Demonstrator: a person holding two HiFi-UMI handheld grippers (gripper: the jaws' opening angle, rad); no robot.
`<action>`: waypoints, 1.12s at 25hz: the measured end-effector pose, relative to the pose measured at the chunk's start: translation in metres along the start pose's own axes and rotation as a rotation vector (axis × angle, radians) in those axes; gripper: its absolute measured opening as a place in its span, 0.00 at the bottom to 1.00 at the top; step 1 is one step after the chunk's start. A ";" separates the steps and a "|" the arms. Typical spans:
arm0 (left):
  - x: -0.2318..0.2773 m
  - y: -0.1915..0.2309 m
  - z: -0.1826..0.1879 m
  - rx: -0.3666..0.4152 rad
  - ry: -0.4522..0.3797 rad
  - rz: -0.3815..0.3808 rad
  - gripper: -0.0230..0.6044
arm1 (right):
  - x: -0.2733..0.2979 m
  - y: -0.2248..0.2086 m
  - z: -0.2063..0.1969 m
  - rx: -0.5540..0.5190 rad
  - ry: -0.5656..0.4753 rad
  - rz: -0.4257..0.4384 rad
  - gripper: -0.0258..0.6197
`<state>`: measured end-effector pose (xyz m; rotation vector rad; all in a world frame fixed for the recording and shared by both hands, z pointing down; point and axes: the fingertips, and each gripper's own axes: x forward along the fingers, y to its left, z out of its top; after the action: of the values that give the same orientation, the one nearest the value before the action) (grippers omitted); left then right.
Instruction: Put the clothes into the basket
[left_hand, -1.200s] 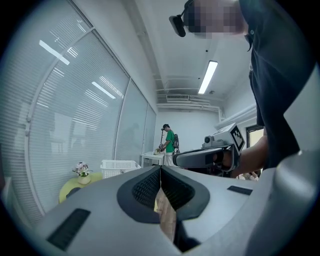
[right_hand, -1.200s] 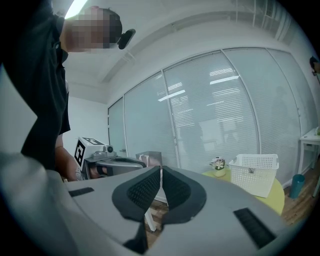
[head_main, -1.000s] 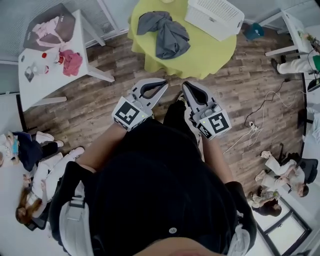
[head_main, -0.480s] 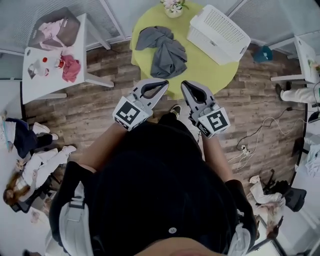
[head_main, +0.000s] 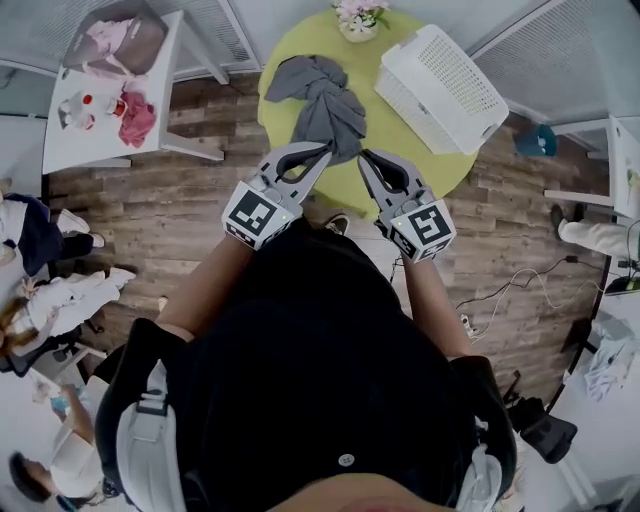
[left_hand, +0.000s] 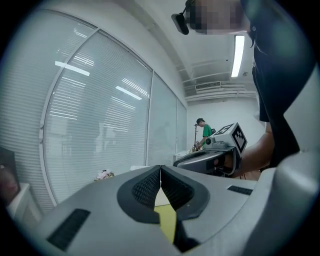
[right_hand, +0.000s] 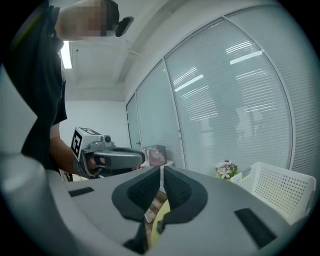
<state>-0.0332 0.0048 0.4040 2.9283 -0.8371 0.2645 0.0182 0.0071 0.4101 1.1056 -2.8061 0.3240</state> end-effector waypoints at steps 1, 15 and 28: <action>0.005 0.005 -0.004 -0.001 0.004 0.012 0.05 | 0.005 -0.007 -0.003 0.000 0.012 0.003 0.08; 0.053 0.099 -0.061 -0.051 0.062 0.046 0.05 | 0.111 -0.077 -0.047 0.023 0.179 0.034 0.08; 0.081 0.183 -0.151 -0.129 0.157 0.031 0.05 | 0.212 -0.134 -0.128 0.089 0.406 -0.089 0.09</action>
<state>-0.0841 -0.1732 0.5739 2.7361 -0.8431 0.4203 -0.0419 -0.1984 0.5936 1.0399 -2.3999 0.5955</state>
